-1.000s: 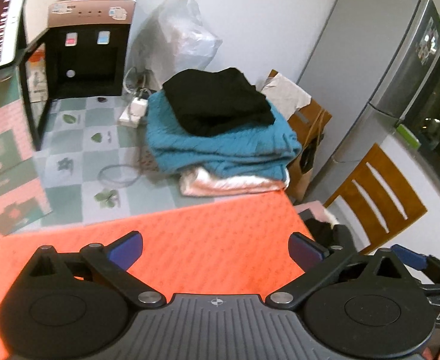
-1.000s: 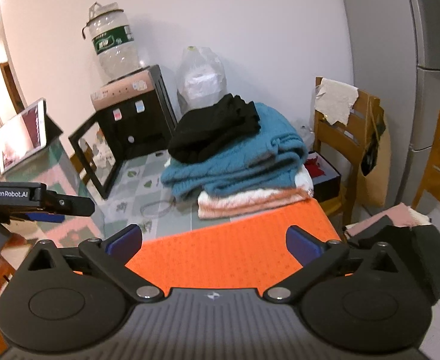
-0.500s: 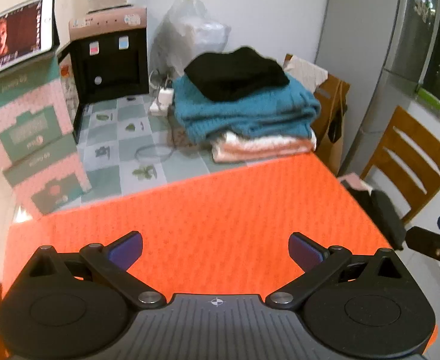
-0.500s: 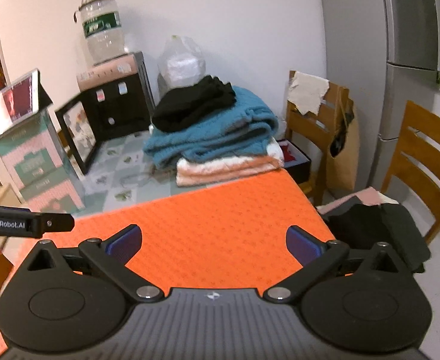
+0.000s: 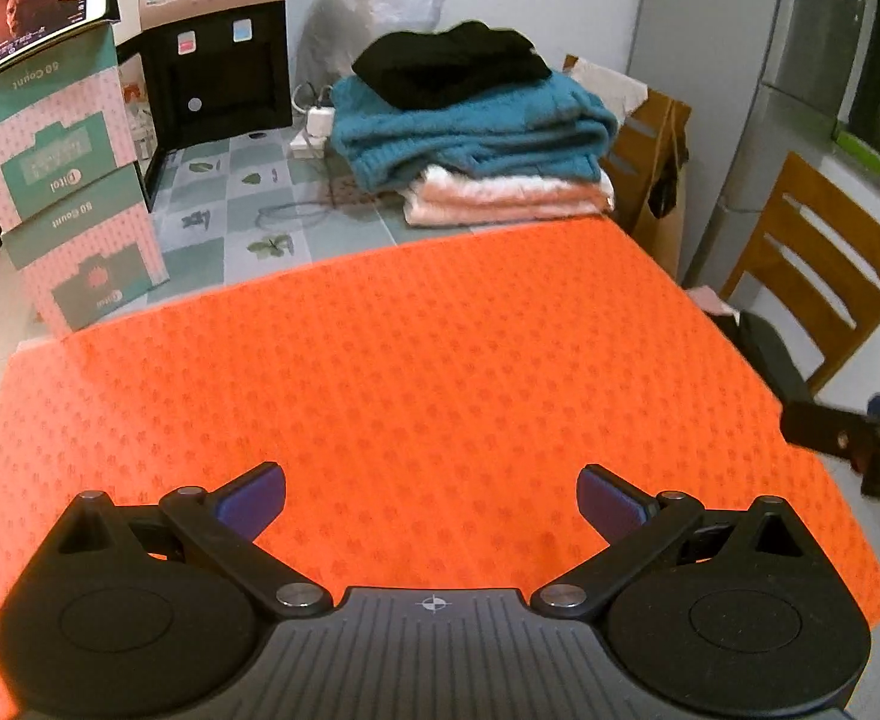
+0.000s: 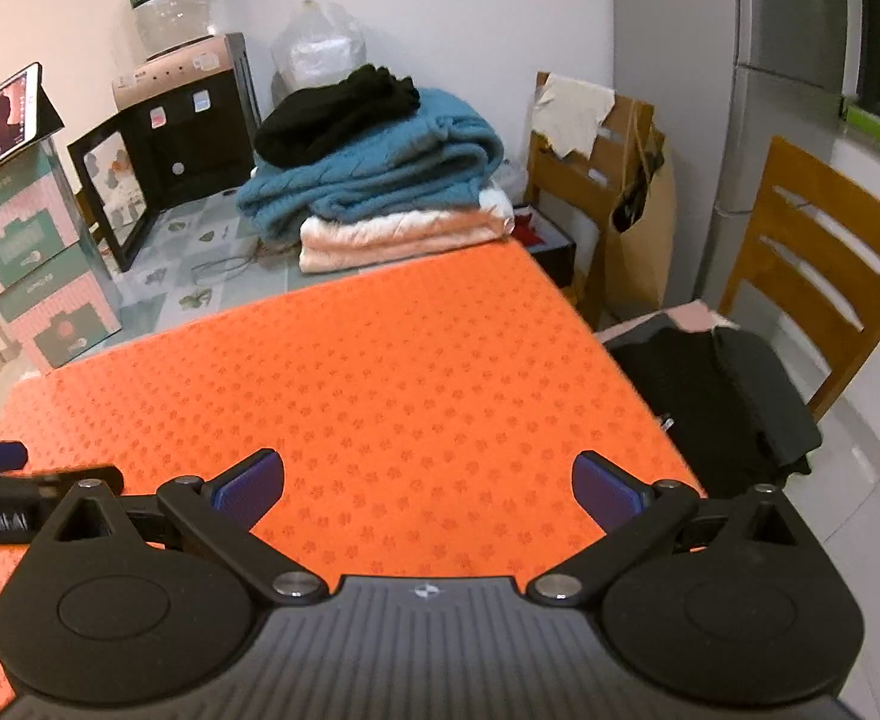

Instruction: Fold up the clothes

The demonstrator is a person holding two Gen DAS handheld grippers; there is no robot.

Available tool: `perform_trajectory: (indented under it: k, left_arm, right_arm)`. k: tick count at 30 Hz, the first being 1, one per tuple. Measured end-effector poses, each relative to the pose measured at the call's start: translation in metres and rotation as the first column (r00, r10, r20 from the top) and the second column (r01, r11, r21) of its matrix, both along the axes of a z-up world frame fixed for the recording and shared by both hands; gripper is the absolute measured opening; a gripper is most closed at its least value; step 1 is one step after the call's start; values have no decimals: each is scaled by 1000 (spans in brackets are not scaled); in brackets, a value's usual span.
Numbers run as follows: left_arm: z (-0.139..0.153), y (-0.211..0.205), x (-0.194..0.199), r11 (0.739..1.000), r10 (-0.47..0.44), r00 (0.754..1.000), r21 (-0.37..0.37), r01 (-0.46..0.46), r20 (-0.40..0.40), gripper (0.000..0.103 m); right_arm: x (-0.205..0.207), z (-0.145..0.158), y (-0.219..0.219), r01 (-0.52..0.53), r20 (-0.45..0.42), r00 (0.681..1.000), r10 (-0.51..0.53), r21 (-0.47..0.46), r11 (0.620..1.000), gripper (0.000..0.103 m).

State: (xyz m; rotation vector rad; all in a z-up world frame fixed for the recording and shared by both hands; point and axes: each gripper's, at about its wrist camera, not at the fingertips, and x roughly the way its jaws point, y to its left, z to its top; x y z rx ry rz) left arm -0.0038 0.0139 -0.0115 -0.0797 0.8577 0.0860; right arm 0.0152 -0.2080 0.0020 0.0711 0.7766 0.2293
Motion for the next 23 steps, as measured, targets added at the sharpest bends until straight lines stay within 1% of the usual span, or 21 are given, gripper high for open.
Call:
perform_trajectory:
  k: [3,5,8,12,18,23]
  left_arm:
    - [-6,-12,-6,1000,-11,1000,-15,10,-26,103]
    - [-8,-20,-8,1000,-11,999,-4,11,-35,103]
    - [-8,-30,-10,999,12,1000,37,-11,-28,103]
    - [-9,-38,-11,999,24,1000,33,-24,-16,103]
    - [-16,-46,-9,999,35,998,11,-35,-49,103]
    - [-19,-47,-6,999,43,997,-2,-44,-57,103]
  right_arm:
    - [-3,-6,-7,-1,6,1000,1,9,1000,103]
    - [-5,-9,-9,-27,10,1000,27,-6,1000,103]
    - [-4,-12,-11,-56,6,998,56,-33,998,103]
    - [3,-16,-19,-76,-30,997,76,-16,997,103]
    - [13,-23,-32,-37,-49,998,36,-10,999,103]
    - [22,-29,-39,-18,-73,997,18,-7,1000,103]
